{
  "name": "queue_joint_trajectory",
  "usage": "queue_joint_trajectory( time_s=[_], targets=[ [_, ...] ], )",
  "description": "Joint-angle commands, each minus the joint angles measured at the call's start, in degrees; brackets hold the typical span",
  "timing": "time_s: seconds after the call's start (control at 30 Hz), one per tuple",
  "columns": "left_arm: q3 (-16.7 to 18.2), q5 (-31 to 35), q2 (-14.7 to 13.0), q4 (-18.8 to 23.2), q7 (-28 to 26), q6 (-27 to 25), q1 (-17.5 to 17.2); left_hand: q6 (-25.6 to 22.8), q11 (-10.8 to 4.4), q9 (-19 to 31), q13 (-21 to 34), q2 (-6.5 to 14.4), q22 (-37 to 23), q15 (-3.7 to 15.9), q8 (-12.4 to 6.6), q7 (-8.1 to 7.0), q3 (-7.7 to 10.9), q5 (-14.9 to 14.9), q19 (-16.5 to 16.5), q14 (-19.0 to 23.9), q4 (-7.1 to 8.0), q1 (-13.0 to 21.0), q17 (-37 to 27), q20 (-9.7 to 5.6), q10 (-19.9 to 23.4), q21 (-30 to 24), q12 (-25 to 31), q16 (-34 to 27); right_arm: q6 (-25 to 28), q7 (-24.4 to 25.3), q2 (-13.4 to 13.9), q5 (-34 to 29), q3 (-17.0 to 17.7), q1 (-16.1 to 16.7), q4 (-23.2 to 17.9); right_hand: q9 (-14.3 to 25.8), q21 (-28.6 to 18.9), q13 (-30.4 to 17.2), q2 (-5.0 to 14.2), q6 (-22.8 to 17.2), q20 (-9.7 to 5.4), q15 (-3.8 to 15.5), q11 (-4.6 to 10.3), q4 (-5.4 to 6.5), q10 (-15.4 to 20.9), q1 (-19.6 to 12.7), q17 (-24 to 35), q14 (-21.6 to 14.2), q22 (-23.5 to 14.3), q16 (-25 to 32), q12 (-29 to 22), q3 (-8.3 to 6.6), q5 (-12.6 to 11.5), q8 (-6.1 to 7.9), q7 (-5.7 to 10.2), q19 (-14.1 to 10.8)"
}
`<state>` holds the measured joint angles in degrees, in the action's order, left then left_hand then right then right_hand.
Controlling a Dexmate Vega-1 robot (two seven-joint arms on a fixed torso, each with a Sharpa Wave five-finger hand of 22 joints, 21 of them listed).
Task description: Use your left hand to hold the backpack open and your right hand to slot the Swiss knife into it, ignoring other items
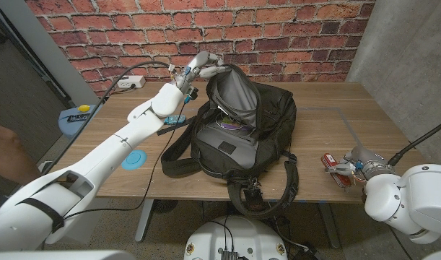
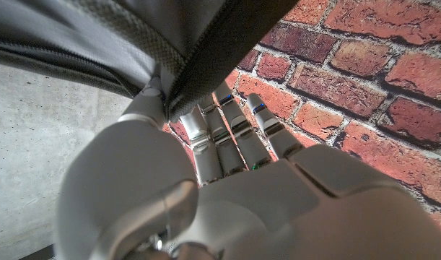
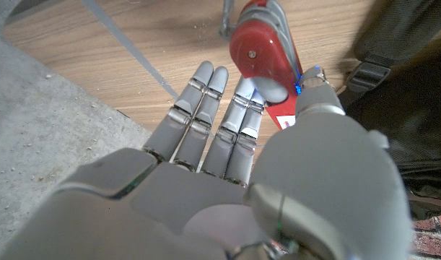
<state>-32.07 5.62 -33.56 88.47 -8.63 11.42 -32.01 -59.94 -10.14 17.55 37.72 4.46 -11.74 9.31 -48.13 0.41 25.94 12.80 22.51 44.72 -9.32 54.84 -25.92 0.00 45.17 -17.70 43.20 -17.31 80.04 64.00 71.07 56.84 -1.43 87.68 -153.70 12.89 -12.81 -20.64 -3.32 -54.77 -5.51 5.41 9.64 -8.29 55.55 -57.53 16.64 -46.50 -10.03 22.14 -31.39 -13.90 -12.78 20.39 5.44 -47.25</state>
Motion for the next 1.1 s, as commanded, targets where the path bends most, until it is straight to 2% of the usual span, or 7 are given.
queue_joint_trajectory(
  time_s=[0.03,0.3,0.4,0.5,0.7,0.8,1.1],
  targets=[
    [-0.06,-0.27,0.36,-0.99,-0.11,2.04,0.15,0.1,-0.45,0.11,0.22,0.5,-0.15,0.15,-0.48,-0.17,0.32,0.35,-0.36,0.59,-0.06,0.13,-0.18,0.2,0.65,-0.32,-0.09,0.26,-0.05,0.0,-3.37,9.56,10.73,4.02,-4.31,0.25,0.05,-0.16,3.29,-0.54,-0.98,7.49,-0.05,-0.01,0.04,-2.56,0.32,-0.18,-0.26,-0.41,-0.17,0.38,0.34,0.0,0.65,0.01],
    [-0.03,-0.32,0.66,-1.39,-0.46,2.33,0.01,0.13,-0.39,0.1,0.2,0.51,-0.15,0.16,-0.51,-0.25,0.3,0.34,-0.41,0.56,-0.04,0.11,-0.26,0.21,0.66,-0.34,-0.13,0.29,-0.05,0.0,-4.83,13.39,12.85,3.56,-5.5,0.28,0.11,-0.26,3.72,-0.43,-0.87,7.64,-0.13,0.01,-0.04,-2.82,0.51,-0.1,-0.27,-0.36,-0.15,0.45,0.4,-0.11,0.52,0.07],
    [-0.05,-0.34,0.73,-1.56,-0.5,2.42,-0.02,0.07,-0.47,0.09,0.25,0.47,-0.15,0.13,-0.54,-0.18,0.34,0.35,-0.42,0.54,-0.08,0.15,-0.22,0.23,0.63,-0.34,-0.13,0.36,-0.05,0.0,-6.5,15.49,14.59,3.59,-5.84,0.29,0.13,-0.35,3.8,-0.42,-0.86,7.56,-0.25,0.02,-0.14,-2.87,0.61,-0.03,-0.28,-0.34,-0.14,0.56,0.47,-0.14,0.46,0.09],
    [-0.02,-0.46,0.93,-1.91,-0.69,2.66,0.01,0.21,-0.47,0.13,0.27,0.52,-0.15,0.1,-0.52,-0.24,0.33,0.35,-0.43,0.52,-0.02,0.1,-0.26,0.21,0.59,-0.35,-0.16,0.36,-0.13,-2.72,-8.07,15.2,16.46,4.04,-6.53,0.3,0.14,-0.35,3.91,-0.41,-0.82,7.59,-0.38,-0.02,-0.2,-3.02,0.69,0.04,-0.28,-0.32,-0.1,0.59,0.51,-0.17,0.37,0.1],
    [-0.19,-0.52,1.26,-2.74,-0.75,3.32,0.25,0.19,-0.47,0.09,0.24,0.48,-0.15,0.22,-0.54,-0.18,0.31,0.35,-0.47,0.55,-0.04,0.11,-0.32,0.2,0.68,-0.38,-0.17,0.37,-0.16,-8.03,-10.89,12.44,17.84,4.51,-8.19,0.32,0.16,-0.36,4.14,-0.23,-0.69,7.53,-0.43,-0.03,-0.3,-3.21,0.91,0.05,-0.29,-0.2,-0.02,0.74,0.63,-0.31,0.23,0.12],
    [-0.28,-0.59,1.45,-3.12,-0.74,3.64,0.38,0.17,-0.46,0.08,0.29,0.48,-0.15,0.2,-0.56,-0.19,0.33,0.35,-0.45,0.62,-0.05,0.11,-0.3,0.19,0.66,-0.39,-0.16,0.39,-0.05,-9.06,-11.7,11.69,16.62,3.47,-8.89,0.33,0.16,-0.41,4.16,-0.27,-0.62,7.43,-0.5,-0.01,-0.36,-3.2,1.0,0.07,-0.29,-0.14,-0.02,0.86,0.7,-0.32,0.16,0.09],
    [-0.36,-0.64,1.81,-3.9,-0.91,4.53,0.66,0.25,-0.5,0.09,0.25,0.49,-0.15,0.16,-0.58,-0.18,0.37,0.37,-0.49,0.65,-0.07,0.14,-0.33,0.21,0.68,-0.43,-0.23,0.45,-0.05,-6.9,-14.75,13.34,12.6,0.29,-10.06,0.35,0.16,-0.46,4.38,-0.11,-0.41,7.44,-0.84,-0.07,-0.39,-3.5,1.33,0.05,-0.3,0.07,0.01,1.08,0.85,-0.5,-0.21,0.03]
  ],
)
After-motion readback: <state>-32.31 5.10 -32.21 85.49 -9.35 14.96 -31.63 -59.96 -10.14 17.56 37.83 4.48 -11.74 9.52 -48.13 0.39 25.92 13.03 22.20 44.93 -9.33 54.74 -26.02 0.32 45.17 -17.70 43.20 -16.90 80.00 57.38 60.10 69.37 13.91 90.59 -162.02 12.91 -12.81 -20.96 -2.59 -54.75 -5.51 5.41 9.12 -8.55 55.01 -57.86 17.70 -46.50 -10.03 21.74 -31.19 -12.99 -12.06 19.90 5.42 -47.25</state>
